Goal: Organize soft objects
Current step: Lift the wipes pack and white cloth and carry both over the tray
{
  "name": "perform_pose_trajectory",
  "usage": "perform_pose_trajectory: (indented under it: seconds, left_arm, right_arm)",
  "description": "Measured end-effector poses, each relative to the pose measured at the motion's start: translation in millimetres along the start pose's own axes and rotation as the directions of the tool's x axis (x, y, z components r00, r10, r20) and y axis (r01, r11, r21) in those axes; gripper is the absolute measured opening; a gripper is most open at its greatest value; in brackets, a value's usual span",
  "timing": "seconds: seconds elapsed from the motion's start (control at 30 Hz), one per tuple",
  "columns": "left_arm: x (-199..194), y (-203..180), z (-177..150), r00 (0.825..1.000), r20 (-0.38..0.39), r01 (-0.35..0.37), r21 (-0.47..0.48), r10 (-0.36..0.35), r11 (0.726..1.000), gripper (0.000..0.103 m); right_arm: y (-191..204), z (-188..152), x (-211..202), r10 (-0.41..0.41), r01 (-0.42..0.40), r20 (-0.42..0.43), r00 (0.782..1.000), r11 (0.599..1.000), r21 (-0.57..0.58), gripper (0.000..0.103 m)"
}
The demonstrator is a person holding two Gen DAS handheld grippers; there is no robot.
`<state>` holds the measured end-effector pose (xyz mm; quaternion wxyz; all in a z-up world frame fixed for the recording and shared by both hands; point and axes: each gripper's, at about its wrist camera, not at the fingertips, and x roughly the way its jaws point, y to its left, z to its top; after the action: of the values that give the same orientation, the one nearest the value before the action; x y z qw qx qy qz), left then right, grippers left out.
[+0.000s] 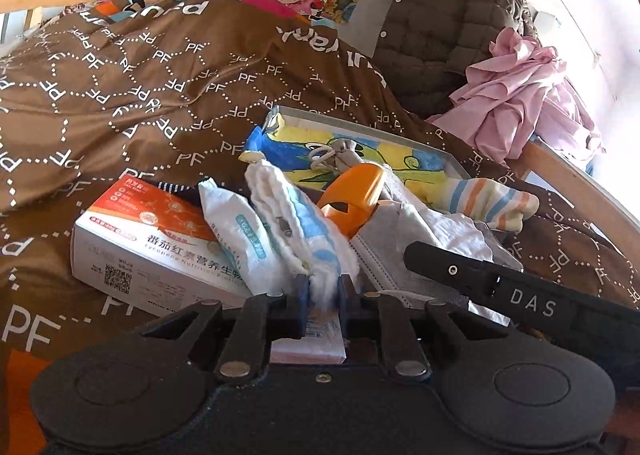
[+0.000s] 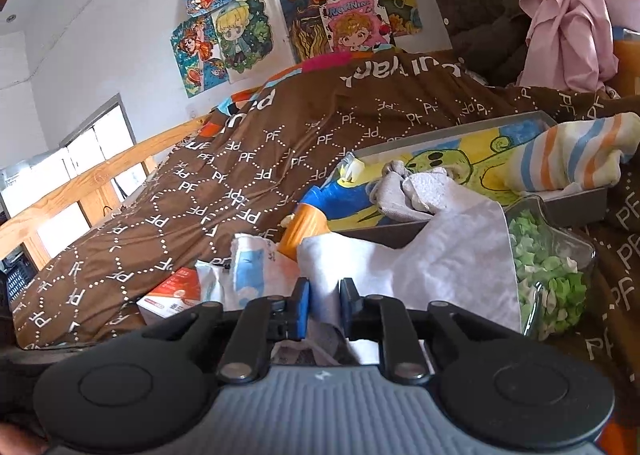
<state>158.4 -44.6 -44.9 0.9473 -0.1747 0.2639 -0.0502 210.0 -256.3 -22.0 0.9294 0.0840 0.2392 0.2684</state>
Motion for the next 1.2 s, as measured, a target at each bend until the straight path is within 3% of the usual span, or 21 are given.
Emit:
perform_pose_trajectory:
  seconds: [0.23, 0.37, 0.43, 0.77, 0.93, 1.1, 1.2]
  left_arm:
    - [-6, -9, -1, 1.0, 0.006, 0.002, 0.013, -0.002, 1.0, 0.014]
    - [-11, -12, -6, 1.0, -0.001, 0.0, 0.021, 0.0, 1.0, 0.014]
    - [-13, -13, -7, 1.0, -0.003, -0.002, 0.021, 0.002, 1.0, 0.013]
    - [-28, -18, -7, 1.0, -0.006, -0.006, 0.02, 0.006, 1.0, 0.013]
    - [-38, -16, -10, 1.0, -0.019, -0.018, 0.011, 0.018, 1.0, 0.013]
    - [-48, -16, -13, 0.999, -0.023, -0.024, 0.012, 0.024, 1.0, 0.013]
    - [-56, -18, -12, 1.0, -0.017, -0.015, 0.013, 0.016, 1.0, 0.012]
  right_arm:
    - [-5, 2, -4, 0.029, -0.028, -0.023, 0.999, 0.998, 0.052, 0.025]
    - [-7, 1, -4, 0.037, -0.035, -0.032, 0.999, 0.997, 0.064, 0.025]
    - [-6, 0, -5, 0.025, -0.024, -0.033, 0.999, 0.999, 0.042, 0.017]
    - [-3, 5, -21, 0.1, -0.097, -0.027, 0.995, 0.991, 0.087, 0.014]
    - [-4, 2, -23, 0.135, -0.125, -0.075, 0.988, 0.984, 0.127, 0.019]
    - [-6, 1, -28, 0.178, -0.163, -0.076, 0.981, 0.972, 0.17, 0.003]
    - [-8, 3, -38, 0.191, -0.177, -0.049, 0.98, 0.962, 0.21, 0.001]
